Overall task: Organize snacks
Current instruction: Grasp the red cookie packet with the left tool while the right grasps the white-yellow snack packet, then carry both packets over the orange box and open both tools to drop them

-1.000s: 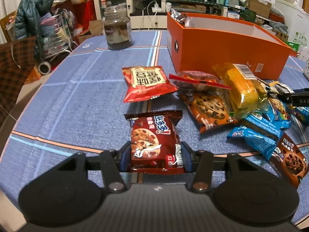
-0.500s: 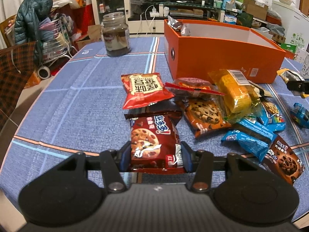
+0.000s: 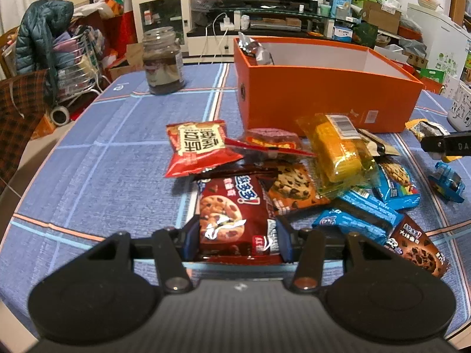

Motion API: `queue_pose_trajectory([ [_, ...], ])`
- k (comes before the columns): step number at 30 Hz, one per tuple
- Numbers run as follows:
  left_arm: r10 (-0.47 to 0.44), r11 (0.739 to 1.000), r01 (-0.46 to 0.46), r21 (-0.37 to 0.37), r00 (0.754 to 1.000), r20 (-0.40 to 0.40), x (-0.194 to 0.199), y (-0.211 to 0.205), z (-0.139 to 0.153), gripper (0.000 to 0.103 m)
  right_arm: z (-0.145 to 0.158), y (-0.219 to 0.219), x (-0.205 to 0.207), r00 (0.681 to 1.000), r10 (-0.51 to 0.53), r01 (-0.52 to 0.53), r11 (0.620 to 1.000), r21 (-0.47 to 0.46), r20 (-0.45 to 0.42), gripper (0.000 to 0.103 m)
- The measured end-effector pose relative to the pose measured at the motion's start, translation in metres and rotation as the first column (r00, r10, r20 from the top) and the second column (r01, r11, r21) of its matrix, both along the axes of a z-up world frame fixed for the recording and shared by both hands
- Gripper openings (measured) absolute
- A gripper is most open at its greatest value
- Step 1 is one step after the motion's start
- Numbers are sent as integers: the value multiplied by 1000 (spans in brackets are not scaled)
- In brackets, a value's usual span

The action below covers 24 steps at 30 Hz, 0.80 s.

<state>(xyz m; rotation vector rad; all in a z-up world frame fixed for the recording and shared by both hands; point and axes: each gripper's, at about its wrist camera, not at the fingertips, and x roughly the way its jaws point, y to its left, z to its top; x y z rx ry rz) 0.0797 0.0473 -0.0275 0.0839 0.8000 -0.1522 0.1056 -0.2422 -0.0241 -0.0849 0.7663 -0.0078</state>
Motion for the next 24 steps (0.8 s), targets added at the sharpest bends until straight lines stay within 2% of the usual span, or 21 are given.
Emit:
queue_pose_trajectory([
  [9,-13,1000,13,3,1000,-3,0,-4,-1,51,3,3,-1,1000,8,-8,1000,1,-2,28],
  [12,-19,1000,19,-17,1000,5,-2,-5,4,51,6,4,-2,1000,21,-21,1000,1,5,28],
  [17,-54,991,63,-117,995,83,-2,-6,45,51,37,0,-18,995,59,-65,994,84,76,28],
  [19,-68,989,84,-119,989,132,8,-14,63,51,56,-7,-13,992,56,-71,989,126,115,28],
  [24,-90,986,119,-119,971,220,73,-49,105,51,87,-7,30,985,44,-72,984,166,166,28],
])
